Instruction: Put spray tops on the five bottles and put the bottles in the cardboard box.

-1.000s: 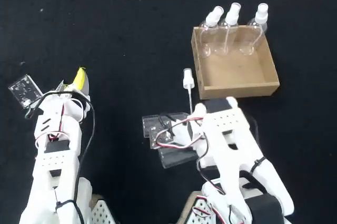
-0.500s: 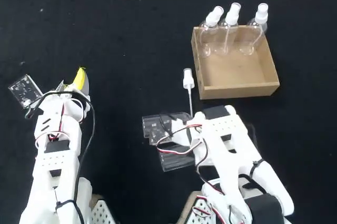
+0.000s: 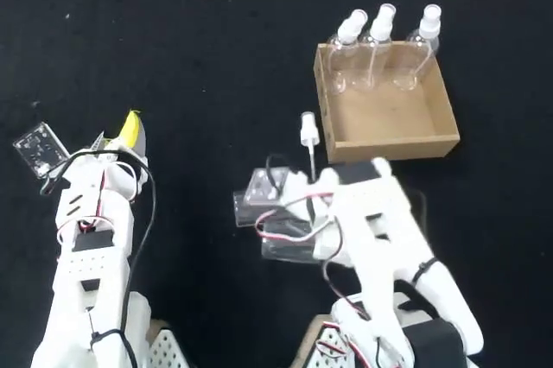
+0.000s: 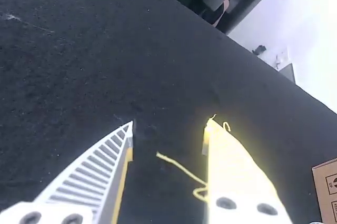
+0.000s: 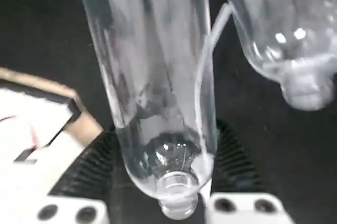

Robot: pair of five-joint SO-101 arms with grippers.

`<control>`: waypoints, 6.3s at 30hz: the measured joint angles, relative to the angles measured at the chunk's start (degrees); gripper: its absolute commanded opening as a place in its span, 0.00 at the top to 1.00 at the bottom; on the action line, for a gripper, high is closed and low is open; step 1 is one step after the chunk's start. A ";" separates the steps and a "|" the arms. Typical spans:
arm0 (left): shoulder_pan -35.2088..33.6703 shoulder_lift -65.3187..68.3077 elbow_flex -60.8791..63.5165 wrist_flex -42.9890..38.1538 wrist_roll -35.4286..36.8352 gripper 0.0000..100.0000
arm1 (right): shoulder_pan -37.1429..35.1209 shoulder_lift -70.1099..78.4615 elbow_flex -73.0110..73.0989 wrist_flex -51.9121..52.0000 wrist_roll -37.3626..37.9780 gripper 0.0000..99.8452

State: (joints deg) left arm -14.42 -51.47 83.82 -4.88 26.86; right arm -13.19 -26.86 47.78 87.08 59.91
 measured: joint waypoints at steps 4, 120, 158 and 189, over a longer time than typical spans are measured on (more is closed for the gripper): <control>0.00 0.00 0.00 0.00 0.00 0.79 | 7.38 0.00 -12.13 9.85 -1.76 0.90; 7.56 0.00 0.00 0.00 -6.51 0.79 | 63.82 32.26 -21.36 -22.59 32.62 0.99; 7.56 0.00 0.00 0.00 -6.51 0.79 | 58.81 32.26 -25.93 -13.89 5.27 0.74; 7.56 0.00 0.00 0.00 -6.51 0.79 | 61.10 31.38 -21.98 -23.82 5.19 0.99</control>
State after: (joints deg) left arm -6.86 -51.47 83.82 -4.88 20.35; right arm 47.91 4.53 25.80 63.25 65.10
